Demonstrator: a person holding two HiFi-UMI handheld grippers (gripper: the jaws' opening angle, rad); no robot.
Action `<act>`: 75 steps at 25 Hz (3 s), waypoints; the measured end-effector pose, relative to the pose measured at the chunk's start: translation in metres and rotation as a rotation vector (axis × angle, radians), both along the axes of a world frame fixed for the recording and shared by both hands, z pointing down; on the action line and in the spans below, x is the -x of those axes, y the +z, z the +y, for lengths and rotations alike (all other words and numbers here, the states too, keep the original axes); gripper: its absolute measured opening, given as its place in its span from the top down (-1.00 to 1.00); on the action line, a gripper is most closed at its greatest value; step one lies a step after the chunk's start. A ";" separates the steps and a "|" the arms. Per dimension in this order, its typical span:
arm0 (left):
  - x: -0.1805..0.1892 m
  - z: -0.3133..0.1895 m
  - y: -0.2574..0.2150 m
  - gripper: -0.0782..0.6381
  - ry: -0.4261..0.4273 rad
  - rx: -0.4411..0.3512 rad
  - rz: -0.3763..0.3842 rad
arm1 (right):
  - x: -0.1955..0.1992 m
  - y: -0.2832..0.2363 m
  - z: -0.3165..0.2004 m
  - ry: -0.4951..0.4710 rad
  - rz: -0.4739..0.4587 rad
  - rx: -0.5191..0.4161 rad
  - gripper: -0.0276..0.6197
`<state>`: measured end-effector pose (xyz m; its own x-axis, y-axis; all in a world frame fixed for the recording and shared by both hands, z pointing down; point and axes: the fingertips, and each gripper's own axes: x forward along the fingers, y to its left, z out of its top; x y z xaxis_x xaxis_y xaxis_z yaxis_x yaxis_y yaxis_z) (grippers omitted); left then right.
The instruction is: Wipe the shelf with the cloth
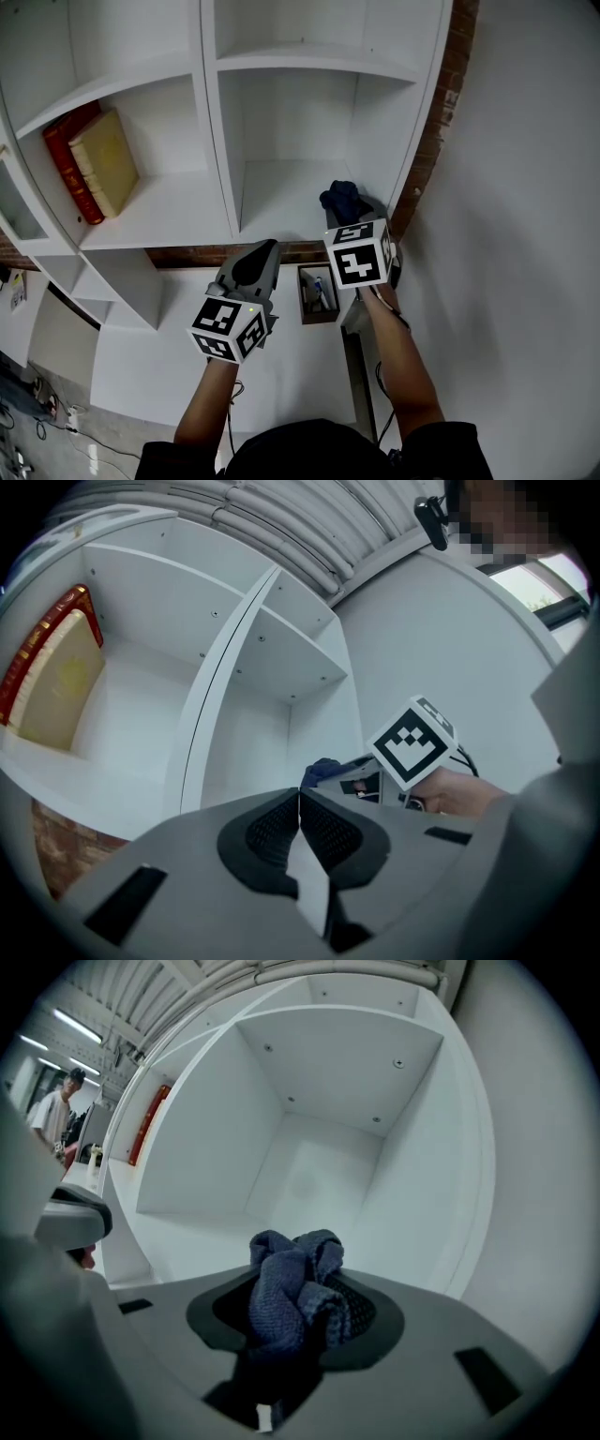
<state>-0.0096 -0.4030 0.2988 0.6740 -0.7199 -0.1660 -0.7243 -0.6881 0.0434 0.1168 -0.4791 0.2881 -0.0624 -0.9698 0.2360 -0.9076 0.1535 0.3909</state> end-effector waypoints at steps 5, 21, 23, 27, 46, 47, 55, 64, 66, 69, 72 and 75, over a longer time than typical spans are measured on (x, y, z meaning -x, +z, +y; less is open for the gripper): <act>0.001 -0.002 0.001 0.73 0.001 0.004 0.001 | 0.008 0.004 -0.009 -0.014 0.110 0.076 0.36; 0.026 -0.009 -0.002 0.73 -0.048 0.003 0.023 | 0.016 0.013 -0.009 -0.029 0.494 0.174 0.36; 0.027 -0.010 -0.001 0.73 -0.051 0.004 0.021 | 0.014 0.014 -0.005 -0.028 0.567 0.181 0.36; 0.027 -0.009 0.001 0.73 -0.047 0.012 0.024 | 0.003 0.015 -0.003 0.011 0.659 0.196 0.36; 0.034 -0.004 0.003 0.73 -0.053 0.019 0.026 | 0.004 0.014 -0.013 0.013 0.412 0.240 0.40; 0.034 -0.004 0.003 0.73 -0.054 0.019 0.026 | 0.005 0.014 -0.013 0.008 0.412 0.240 0.40; 0.046 -0.002 0.002 0.73 -0.091 0.015 0.022 | 0.035 0.014 -0.018 -0.078 0.377 0.236 0.40; 0.078 0.004 0.004 0.73 -0.170 0.014 0.010 | 0.104 0.016 -0.025 -0.224 0.405 0.221 0.40; 0.086 0.006 0.003 0.73 -0.190 0.014 0.013 | 0.122 0.017 -0.025 -0.260 0.412 0.217 0.40; 0.100 0.008 0.004 0.73 -0.223 0.016 0.019 | 0.146 0.015 -0.025 -0.306 0.418 0.203 0.40; 0.113 0.013 0.008 0.73 -0.253 0.021 0.022 | 0.161 0.017 -0.024 -0.325 0.428 0.197 0.40; 0.123 0.014 0.009 0.73 -0.277 0.023 0.028 | 0.164 0.017 -0.027 -0.323 0.447 0.196 0.40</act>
<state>-0.1327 -0.3887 0.3073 0.4465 -0.8798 -0.1630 -0.8829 -0.4628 0.0795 -0.0473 -0.5057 0.3051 -0.2011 -0.8536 0.4806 -0.5560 0.5034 0.6614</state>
